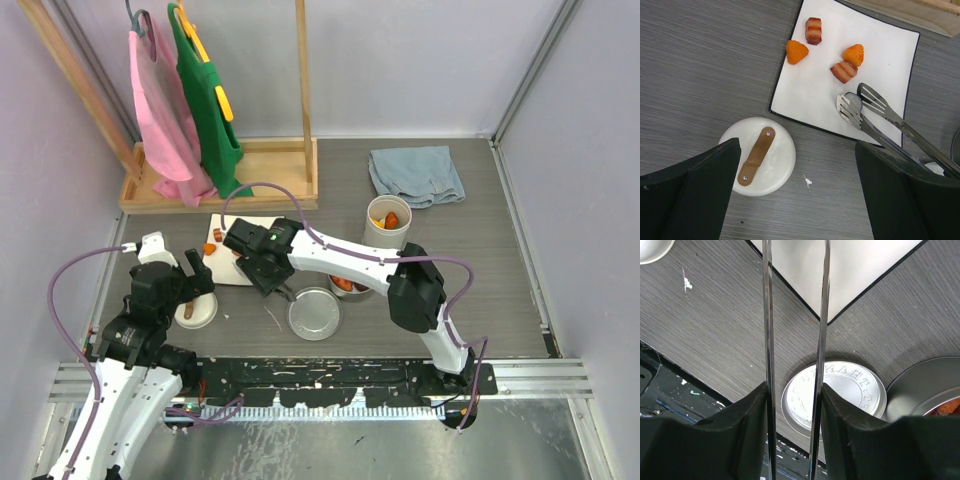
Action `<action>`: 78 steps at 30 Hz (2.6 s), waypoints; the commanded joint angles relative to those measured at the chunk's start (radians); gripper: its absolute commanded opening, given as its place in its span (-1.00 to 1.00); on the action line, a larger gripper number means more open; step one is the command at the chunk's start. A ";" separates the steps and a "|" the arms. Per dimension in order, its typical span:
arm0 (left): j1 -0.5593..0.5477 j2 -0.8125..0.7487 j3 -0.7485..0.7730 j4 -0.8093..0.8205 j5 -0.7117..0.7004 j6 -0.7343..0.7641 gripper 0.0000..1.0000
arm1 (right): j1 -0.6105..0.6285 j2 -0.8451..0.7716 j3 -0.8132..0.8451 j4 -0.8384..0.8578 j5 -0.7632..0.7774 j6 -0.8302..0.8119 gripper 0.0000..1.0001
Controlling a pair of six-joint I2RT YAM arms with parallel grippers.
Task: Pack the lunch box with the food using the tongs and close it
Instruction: Pick up the fake food from the plate, then place the fake food in the packing box.
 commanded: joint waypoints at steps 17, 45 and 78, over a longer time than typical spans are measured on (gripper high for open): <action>0.007 -0.002 0.013 0.026 -0.012 -0.008 0.96 | 0.006 -0.085 -0.014 0.048 0.043 -0.003 -0.20; 0.006 -0.016 0.012 0.025 -0.012 -0.005 0.96 | -0.013 -0.381 -0.185 0.053 0.129 0.059 -0.21; 0.006 -0.015 0.011 0.027 0.005 0.000 0.96 | -0.197 -0.903 -0.723 -0.077 0.167 0.253 -0.22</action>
